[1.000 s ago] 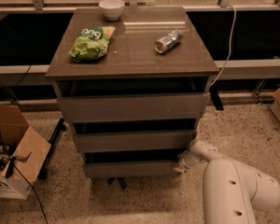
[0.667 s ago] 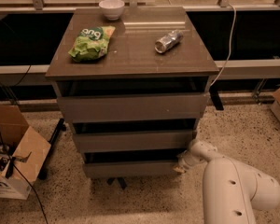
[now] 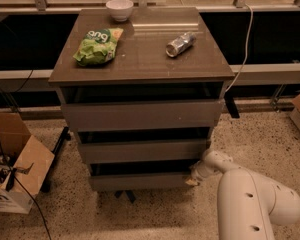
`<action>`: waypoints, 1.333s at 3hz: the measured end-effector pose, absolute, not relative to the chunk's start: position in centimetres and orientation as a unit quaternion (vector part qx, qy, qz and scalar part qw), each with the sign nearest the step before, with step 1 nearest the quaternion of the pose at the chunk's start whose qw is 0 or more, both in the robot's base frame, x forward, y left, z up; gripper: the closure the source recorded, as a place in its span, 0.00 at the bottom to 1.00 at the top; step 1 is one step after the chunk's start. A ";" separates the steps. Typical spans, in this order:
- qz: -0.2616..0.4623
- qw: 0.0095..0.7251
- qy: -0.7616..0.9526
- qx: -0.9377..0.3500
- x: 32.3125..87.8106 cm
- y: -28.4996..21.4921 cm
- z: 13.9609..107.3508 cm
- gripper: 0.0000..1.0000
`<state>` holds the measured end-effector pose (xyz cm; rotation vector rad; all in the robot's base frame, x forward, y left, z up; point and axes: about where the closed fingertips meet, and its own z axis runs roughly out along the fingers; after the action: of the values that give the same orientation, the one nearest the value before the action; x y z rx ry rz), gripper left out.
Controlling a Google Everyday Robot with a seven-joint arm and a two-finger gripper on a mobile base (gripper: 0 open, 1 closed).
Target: Open bottom drawer
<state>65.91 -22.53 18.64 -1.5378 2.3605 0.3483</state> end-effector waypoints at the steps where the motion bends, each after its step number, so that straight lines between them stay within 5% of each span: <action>1: 0.121 0.151 0.822 -0.536 65.9 -22.5 18.7 0.06; 4: 0.136 0.126 0.767 -0.614 63.0 -17.4 18.8 0.00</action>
Offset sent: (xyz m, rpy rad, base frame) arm -0.0308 0.0418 0.0109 -0.0549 0.0140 0.2152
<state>63.02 -17.39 18.78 -1.7898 2.2336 0.3957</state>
